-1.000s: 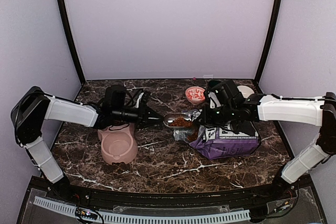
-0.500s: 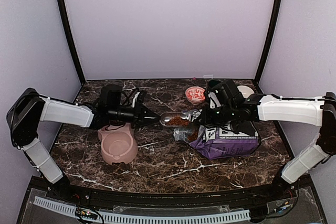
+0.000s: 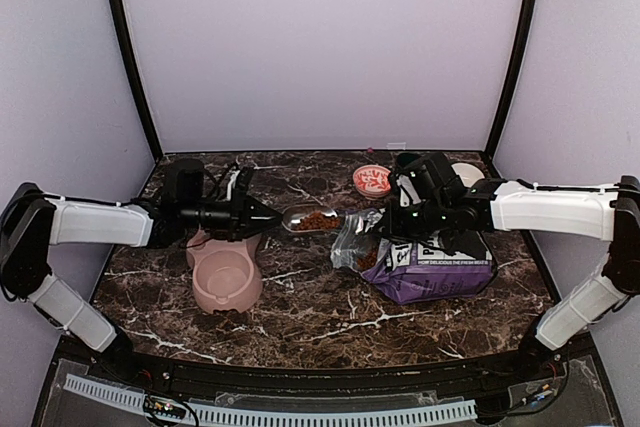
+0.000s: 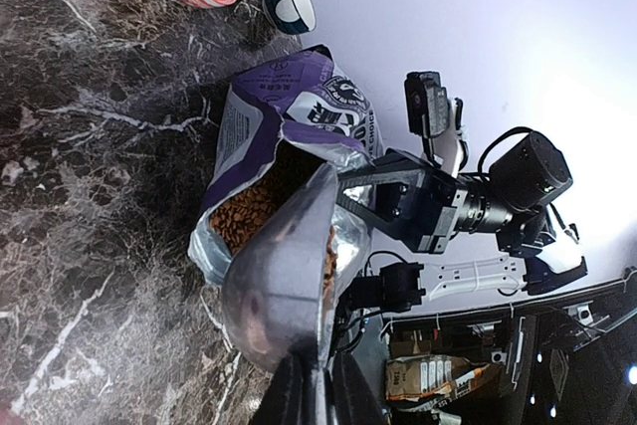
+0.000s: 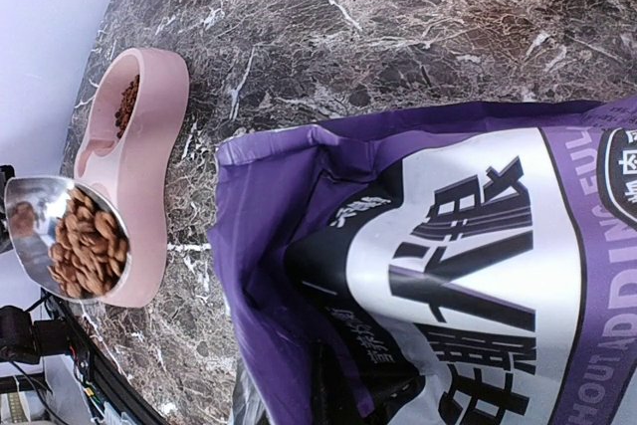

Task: Serve the pet food
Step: Place the pet food in the pet food bowl.

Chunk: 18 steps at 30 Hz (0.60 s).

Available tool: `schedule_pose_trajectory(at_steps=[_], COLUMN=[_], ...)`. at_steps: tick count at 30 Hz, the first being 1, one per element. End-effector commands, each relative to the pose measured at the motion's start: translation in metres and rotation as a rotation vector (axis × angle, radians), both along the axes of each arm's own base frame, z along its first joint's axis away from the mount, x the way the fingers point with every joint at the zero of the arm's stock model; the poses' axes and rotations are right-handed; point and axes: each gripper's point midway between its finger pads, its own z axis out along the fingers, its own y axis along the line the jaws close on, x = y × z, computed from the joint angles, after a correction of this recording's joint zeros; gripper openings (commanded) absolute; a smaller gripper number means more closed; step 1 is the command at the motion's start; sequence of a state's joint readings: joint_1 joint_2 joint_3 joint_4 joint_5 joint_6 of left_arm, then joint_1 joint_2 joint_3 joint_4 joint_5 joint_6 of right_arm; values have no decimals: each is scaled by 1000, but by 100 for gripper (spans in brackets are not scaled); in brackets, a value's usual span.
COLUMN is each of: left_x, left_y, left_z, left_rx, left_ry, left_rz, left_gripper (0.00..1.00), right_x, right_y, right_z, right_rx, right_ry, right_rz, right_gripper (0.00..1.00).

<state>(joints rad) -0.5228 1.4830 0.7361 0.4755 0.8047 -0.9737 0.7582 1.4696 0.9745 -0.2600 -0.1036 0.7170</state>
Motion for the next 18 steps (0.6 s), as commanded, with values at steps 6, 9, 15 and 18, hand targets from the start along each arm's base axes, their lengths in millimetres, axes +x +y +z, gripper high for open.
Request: schedule_pose_trajectory(at_steps=[6, 9, 15, 18], left_x=[-10, -11, -14, -18], left_y=[36, 47, 69, 80], left_z=[21, 22, 31, 33], left_rx=[-35, -41, -63, -79], left_ry=[-30, -26, -35, -33], left_rz=[42, 59, 91, 102], left_gripper=[0, 0, 0, 0], right_x=[2, 3, 4, 4], right_y=[3, 4, 6, 8], right_z=[0, -1, -1, -1], right_rx=[15, 15, 17, 20], right_ry=[0, 2, 4, 6], right_rz=[-8, -8, 0, 5], right_gripper=[0, 0, 0, 0])
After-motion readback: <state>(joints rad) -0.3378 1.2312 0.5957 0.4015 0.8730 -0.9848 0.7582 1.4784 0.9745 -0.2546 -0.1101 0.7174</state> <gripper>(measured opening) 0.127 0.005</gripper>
